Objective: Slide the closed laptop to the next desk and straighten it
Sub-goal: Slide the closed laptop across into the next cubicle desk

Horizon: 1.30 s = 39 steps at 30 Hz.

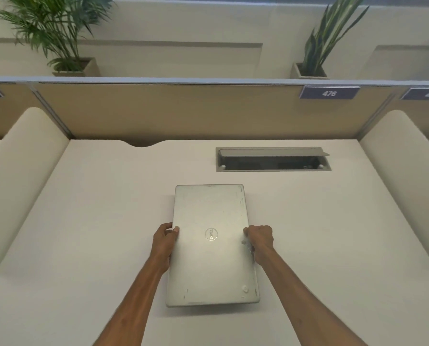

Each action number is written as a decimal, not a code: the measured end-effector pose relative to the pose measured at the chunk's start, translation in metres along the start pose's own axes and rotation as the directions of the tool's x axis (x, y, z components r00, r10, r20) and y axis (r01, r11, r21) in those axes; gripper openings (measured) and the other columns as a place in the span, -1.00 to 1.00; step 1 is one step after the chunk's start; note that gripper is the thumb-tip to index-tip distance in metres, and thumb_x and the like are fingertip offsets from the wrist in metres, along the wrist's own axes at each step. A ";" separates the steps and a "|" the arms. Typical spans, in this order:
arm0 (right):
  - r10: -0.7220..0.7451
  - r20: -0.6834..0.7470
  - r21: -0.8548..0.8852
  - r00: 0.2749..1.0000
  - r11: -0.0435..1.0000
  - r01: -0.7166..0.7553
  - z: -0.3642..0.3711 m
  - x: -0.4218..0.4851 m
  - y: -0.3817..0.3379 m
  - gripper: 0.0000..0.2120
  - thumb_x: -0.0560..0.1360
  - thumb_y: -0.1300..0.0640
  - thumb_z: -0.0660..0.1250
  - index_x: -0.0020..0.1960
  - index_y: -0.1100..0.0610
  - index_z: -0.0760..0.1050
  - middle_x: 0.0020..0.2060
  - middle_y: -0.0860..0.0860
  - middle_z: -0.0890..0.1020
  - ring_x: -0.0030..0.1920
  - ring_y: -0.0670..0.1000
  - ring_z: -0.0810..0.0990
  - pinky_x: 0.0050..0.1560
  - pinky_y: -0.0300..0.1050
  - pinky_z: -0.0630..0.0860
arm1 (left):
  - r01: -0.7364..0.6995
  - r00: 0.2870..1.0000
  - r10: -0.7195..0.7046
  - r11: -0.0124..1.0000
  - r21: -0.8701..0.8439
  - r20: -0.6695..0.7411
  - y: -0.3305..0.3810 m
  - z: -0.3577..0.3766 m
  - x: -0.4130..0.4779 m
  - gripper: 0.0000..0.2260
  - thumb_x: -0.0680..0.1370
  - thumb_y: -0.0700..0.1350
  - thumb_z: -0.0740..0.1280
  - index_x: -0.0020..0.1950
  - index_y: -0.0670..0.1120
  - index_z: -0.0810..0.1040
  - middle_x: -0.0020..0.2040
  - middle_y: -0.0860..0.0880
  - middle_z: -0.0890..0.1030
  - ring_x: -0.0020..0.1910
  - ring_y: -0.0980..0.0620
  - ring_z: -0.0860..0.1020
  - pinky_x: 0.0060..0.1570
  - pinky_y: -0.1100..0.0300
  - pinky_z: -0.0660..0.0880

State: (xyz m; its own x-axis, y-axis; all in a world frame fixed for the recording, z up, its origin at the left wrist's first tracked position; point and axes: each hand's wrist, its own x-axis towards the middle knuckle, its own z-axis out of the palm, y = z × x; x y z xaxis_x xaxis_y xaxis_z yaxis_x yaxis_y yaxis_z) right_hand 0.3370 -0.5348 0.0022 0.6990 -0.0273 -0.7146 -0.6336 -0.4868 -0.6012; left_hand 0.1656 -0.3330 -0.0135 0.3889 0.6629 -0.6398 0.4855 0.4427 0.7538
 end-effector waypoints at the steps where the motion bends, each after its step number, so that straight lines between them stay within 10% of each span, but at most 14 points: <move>1: 0.011 -0.010 0.003 1.000 1.000 -0.011 -0.011 0.003 0.002 -0.83 0.48 0.35 0.32 -0.02 0.41 0.64 -0.34 0.24 0.65 -0.27 0.19 0.67 -0.34 -0.16 0.34 | 0.001 1.000 -0.002 1.000 0.011 0.009 -0.002 0.012 -0.004 -0.71 0.74 -0.13 0.33 0.46 -0.13 0.56 0.09 -0.06 0.65 -0.15 0.03 0.62 -0.24 0.18 0.51; 7: 0.047 -0.128 0.035 0.991 0.998 -0.043 -0.064 0.022 0.008 -0.74 0.51 0.29 0.34 0.13 0.39 0.66 -0.29 0.20 0.71 -0.04 0.26 0.80 -0.10 -0.07 0.55 | 0.007 0.999 -0.011 0.997 0.079 0.048 -0.013 0.076 -0.024 -0.70 0.75 -0.16 0.26 0.48 -0.13 0.56 0.21 -0.07 0.67 -0.06 0.04 0.63 -0.19 0.18 0.50; 13: 0.032 -0.201 -0.005 0.979 0.999 -0.034 -0.099 0.047 0.014 -0.74 0.52 0.22 0.33 0.13 0.35 0.60 -0.14 0.20 0.74 -0.05 0.25 0.74 0.08 0.02 0.65 | 0.010 0.998 -0.018 0.990 0.142 0.056 -0.019 0.124 -0.032 -0.62 0.70 -0.24 0.16 0.47 -0.17 0.59 0.38 -0.16 0.67 0.39 -0.23 0.64 0.43 -0.12 0.58; 19: -0.032 -0.262 -0.053 0.964 0.998 0.019 -0.110 0.059 0.017 -0.73 0.49 0.25 0.36 -0.33 0.20 0.36 -0.35 0.10 0.54 -0.20 0.21 0.56 -0.06 0.01 0.56 | -0.033 0.999 0.036 0.972 0.232 -0.006 -0.024 0.153 -0.037 -0.65 0.65 -0.27 0.10 0.25 -0.28 0.64 0.11 -0.25 0.65 -0.01 -0.22 0.57 0.06 0.02 0.52; 25: -0.106 -0.209 -0.148 0.972 0.986 0.076 -0.108 0.065 0.025 -0.71 0.42 0.27 0.34 -0.40 0.14 0.30 -0.19 0.15 0.43 -0.22 0.16 0.40 -0.28 -0.14 0.26 | -0.001 0.990 0.049 0.936 0.353 -0.129 -0.024 0.170 -0.052 -0.59 0.68 -0.23 0.08 0.46 -0.32 0.51 0.48 -0.41 0.50 0.48 -0.46 0.48 0.48 -0.29 0.45; 35: -0.163 -0.126 -0.211 0.979 0.968 0.134 -0.115 0.061 0.035 -0.94 0.46 0.27 0.32 -0.10 0.18 0.45 0.06 0.24 0.57 -0.05 0.17 0.42 -0.18 -0.11 0.30 | 0.030 0.989 0.031 0.914 0.404 -0.143 -0.021 0.173 -0.067 -0.54 0.66 -0.22 0.09 0.55 -0.28 0.43 0.54 -0.36 0.45 0.55 -0.43 0.44 0.53 -0.29 0.40; 39: -0.191 -0.127 -0.192 0.973 0.967 0.165 -0.115 0.051 0.042 -0.69 0.53 0.22 0.32 0.26 0.20 0.59 0.32 0.13 0.53 0.29 0.23 0.56 0.19 0.07 0.52 | -0.022 0.994 0.069 0.888 0.460 -0.085 -0.023 0.169 -0.072 -0.51 0.63 -0.26 0.09 0.56 -0.35 0.34 0.55 -0.38 0.43 0.53 -0.46 0.42 0.52 -0.33 0.39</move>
State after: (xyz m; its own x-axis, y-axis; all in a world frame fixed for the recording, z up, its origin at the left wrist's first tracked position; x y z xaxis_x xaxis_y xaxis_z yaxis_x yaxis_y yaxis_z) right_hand 0.3847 -0.6574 -0.0185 0.8434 -0.0441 -0.5354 -0.4340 -0.6433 -0.6307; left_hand 0.2586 -0.4927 -0.0104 0.3533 0.7409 -0.5711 0.7827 0.1003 0.6143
